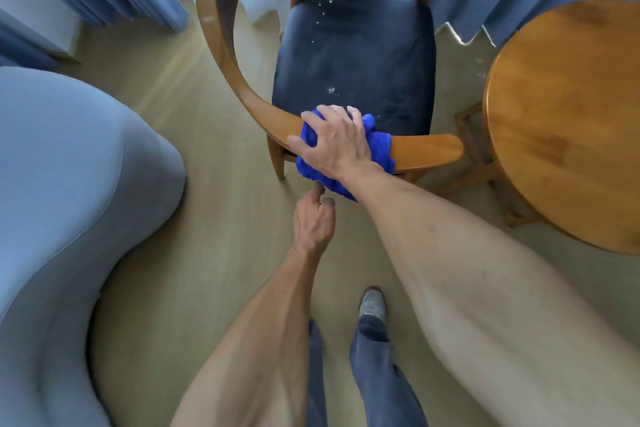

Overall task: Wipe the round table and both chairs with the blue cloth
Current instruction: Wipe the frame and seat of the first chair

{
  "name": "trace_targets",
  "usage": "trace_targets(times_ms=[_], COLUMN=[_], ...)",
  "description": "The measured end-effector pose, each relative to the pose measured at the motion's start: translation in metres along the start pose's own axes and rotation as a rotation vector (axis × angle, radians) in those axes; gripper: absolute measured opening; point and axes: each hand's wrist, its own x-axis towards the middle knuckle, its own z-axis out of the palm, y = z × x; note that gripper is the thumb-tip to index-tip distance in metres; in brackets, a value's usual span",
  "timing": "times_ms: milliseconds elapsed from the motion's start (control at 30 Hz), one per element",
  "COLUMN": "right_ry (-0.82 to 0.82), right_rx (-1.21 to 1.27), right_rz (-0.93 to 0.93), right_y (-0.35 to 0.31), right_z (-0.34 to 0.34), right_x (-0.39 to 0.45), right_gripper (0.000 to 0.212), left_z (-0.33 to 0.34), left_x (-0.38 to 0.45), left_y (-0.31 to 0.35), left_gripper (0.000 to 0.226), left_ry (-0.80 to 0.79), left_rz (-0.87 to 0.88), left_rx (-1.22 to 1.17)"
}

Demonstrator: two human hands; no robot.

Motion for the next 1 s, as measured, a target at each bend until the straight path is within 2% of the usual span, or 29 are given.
trace_targets(times_ms=[67, 133, 200, 300, 400, 533, 700, 800, 900, 1000], right_ry=[-0.048, -0.098, -0.116, -0.112, -0.086, -0.046, 0.009, 0.039, 0.097, 0.230], right_rx=[-0.195, -0.379, -0.497, -0.515, -0.479, -0.433, -0.371, -0.205, 0.232, 0.630], right_rz=[-0.089, -0.154, -0.172, -0.080, 0.030, 0.044, 0.028, 0.137, 0.336, 0.638], right_y=[0.004, 0.010, 0.013, 0.015, 0.024, 0.063, 0.135, 0.170, 0.184, 0.182], right_z=[0.008, 0.013, 0.017, 0.018, 0.013, 0.001, -0.029, -0.044, -0.053, -0.068], right_x=[-0.010, -0.017, -0.017, -0.014, -0.022, -0.043, -0.075, -0.091, -0.096, -0.090], right_gripper=[0.091, 0.107, 0.106, 0.103, 0.098, 0.097, 0.095, 0.095, 0.091, 0.077], left_z=[-0.015, -0.030, -0.042, -0.052, -0.048, -0.032, -0.005, 0.011, 0.025, 0.030], left_x=[0.006, 0.017, 0.031, 0.046, 0.054, 0.060, 0.059, 0.054, 0.050, 0.050], left_y=[-0.005, -0.008, -0.011, -0.010, 0.003, 0.020, 0.037, 0.041, 0.045, 0.052], left_gripper=[0.040, 0.042, 0.051, 0.054, 0.048, 0.051, 0.051, 0.050, 0.048, 0.047], left_ry=[0.070, 0.229, 0.373, 0.466, 0.476, 0.466, 0.521, 0.557, 0.583, 0.633], left_rz=[-0.057, -0.144, -0.243, -0.298, -0.205, -0.113, -0.140, -0.194, -0.228, -0.292], left_rx=[0.042, 0.118, 0.179, 0.181, 0.201, 0.196, 0.151, 0.118, 0.100, 0.073])
